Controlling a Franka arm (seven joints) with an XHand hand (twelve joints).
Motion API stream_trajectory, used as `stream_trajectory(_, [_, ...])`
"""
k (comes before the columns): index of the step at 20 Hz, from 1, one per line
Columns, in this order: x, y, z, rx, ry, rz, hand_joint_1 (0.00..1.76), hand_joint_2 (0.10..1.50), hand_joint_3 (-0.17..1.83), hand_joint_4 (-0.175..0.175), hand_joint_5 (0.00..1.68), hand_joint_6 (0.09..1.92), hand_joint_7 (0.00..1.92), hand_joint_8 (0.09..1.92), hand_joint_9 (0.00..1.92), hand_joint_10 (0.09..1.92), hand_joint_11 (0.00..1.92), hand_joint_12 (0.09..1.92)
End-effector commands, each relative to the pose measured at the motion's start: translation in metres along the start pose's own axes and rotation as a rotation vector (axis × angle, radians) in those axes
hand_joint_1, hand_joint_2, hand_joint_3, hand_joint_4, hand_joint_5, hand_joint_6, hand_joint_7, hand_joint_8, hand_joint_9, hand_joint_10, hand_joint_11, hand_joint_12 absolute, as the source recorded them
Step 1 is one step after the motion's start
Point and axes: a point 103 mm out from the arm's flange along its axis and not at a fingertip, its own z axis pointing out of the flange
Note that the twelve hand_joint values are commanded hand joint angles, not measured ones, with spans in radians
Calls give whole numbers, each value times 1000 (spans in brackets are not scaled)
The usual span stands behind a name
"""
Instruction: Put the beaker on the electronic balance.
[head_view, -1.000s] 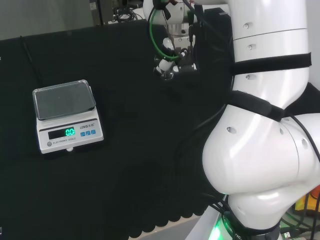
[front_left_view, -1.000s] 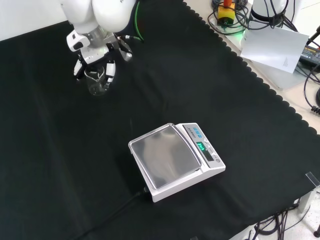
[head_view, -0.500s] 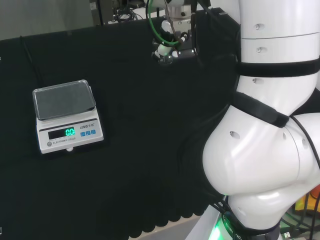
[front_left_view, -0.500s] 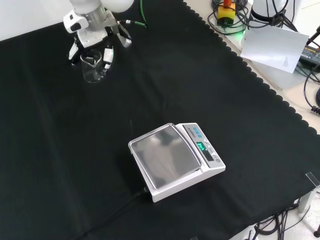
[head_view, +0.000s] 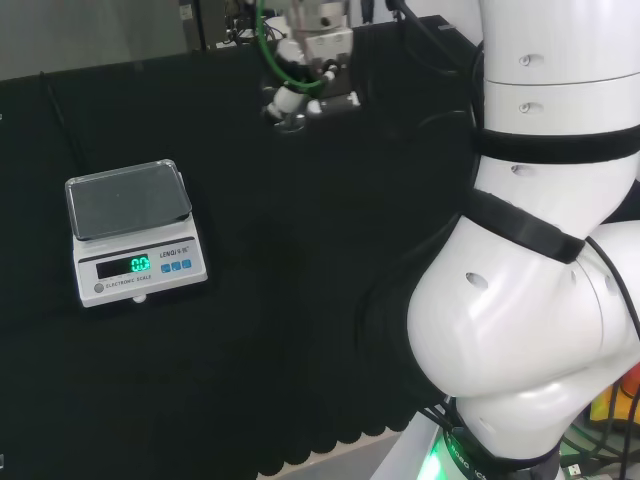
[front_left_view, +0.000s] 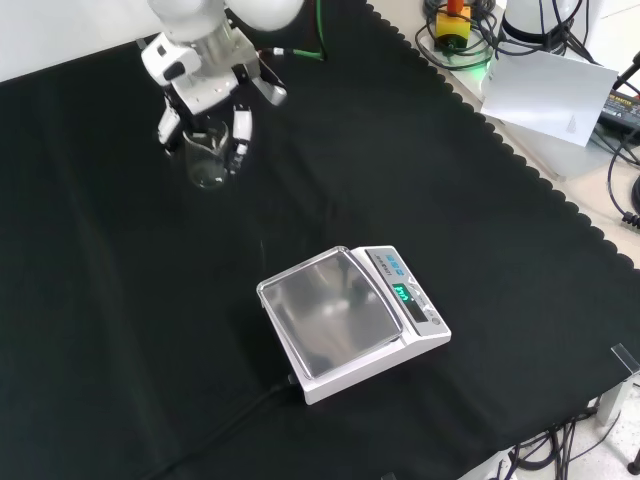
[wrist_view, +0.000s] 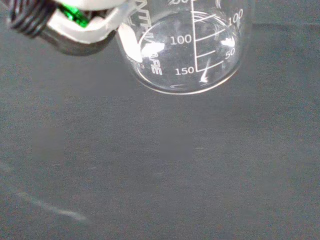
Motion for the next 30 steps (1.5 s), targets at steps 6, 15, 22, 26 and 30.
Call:
stream_trajectory(6, [175,-17,16,78,-26,-311,1232,764,826,-104,860,1268,988,1424,1248,1183,1270,1069])
stream_trajectory(15, [228,-30,39,133,-7,-412,1233,763,829,-108,858,1270,991,1422,1248,1181,1275,1069])
stream_trajectory(22, [238,-32,50,153,-4,-435,1234,761,832,-111,858,1270,994,1420,1251,1179,1278,1068])
stream_trajectory(26, [240,-33,54,166,-5,-445,1228,892,605,-170,835,1322,888,1357,1247,1168,1276,1057])
stream_trajectory(30, [238,-32,55,225,0,-462,1069,667,809,-141,535,1225,835,1327,1198,1006,1181,1062])
